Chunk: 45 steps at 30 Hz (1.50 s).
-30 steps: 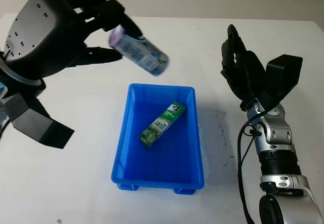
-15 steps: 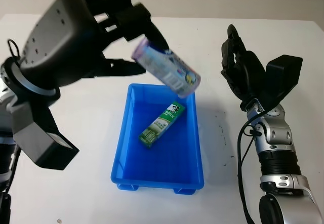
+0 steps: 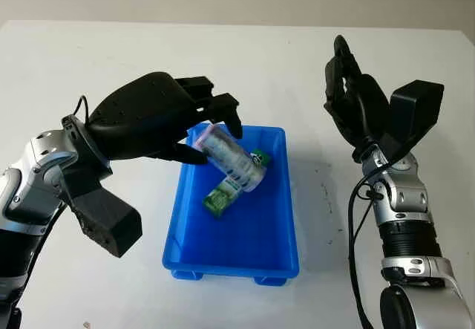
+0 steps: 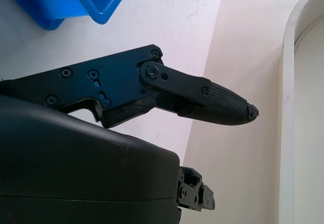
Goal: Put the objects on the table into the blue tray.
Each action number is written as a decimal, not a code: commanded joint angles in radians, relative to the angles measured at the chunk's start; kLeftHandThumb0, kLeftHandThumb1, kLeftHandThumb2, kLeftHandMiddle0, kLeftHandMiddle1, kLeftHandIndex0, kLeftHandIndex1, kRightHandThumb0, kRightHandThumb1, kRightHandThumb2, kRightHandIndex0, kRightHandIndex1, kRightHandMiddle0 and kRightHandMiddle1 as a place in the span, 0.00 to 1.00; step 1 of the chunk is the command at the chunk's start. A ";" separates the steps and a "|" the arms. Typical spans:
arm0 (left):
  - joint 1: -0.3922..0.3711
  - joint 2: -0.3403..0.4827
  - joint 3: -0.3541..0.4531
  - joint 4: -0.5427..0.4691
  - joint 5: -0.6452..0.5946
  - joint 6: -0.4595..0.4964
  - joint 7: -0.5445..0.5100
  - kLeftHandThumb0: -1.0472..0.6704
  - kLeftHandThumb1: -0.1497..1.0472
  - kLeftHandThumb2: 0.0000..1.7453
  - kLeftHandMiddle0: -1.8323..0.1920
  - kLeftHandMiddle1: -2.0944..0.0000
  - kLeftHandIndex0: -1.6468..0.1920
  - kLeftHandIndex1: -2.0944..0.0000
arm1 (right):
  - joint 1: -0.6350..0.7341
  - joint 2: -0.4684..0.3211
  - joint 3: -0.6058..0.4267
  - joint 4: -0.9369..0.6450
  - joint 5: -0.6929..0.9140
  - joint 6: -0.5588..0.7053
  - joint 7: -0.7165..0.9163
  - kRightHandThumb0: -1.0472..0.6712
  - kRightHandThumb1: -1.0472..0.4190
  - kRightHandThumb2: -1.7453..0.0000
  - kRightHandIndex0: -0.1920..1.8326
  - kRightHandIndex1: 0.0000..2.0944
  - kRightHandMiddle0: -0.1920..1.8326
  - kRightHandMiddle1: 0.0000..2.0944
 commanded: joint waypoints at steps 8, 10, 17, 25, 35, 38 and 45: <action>0.002 0.039 -0.001 -0.093 0.000 0.113 -0.147 0.10 0.99 0.05 1.00 1.00 1.00 1.00 | 0.002 -0.005 -0.004 -0.013 0.007 0.002 0.000 0.20 0.00 0.60 0.00 0.00 0.00 0.00; -0.002 0.037 0.002 -0.094 -0.008 0.118 -0.148 0.09 1.00 0.04 1.00 1.00 1.00 1.00 | 0.002 -0.006 -0.004 -0.012 0.006 0.000 0.001 0.21 0.00 0.59 0.00 0.00 0.00 0.00; -0.021 0.022 0.021 -0.091 -0.136 0.190 -0.197 0.06 1.00 0.04 1.00 1.00 1.00 1.00 | 0.000 -0.006 -0.004 -0.009 0.007 -0.002 0.004 0.20 0.00 0.60 0.00 0.00 0.00 0.00; 0.004 -0.189 0.228 0.065 -0.474 0.343 0.004 0.10 1.00 0.36 1.00 1.00 1.00 1.00 | 0.007 0.010 0.006 -0.013 0.010 -0.041 0.019 0.19 0.00 0.58 0.00 0.00 0.00 0.00; -0.030 -0.427 0.349 0.358 -0.671 0.395 0.200 0.15 1.00 0.43 1.00 1.00 1.00 1.00 | 0.018 0.018 0.019 -0.038 -0.003 -0.084 0.014 0.17 0.00 0.58 0.00 0.00 0.00 0.00; -0.044 -0.447 0.355 0.449 -0.673 0.381 0.219 0.15 1.00 0.42 1.00 1.00 1.00 1.00 | 0.020 0.030 0.018 -0.049 -0.003 -0.079 -0.008 0.17 0.00 0.58 0.00 0.00 0.00 0.00; -0.062 -0.456 0.336 0.585 -0.648 0.368 0.216 0.14 1.00 0.42 1.00 1.00 1.00 1.00 | 0.008 0.049 0.017 -0.026 -0.005 -0.092 -0.036 0.16 0.00 0.57 0.00 0.00 0.00 0.00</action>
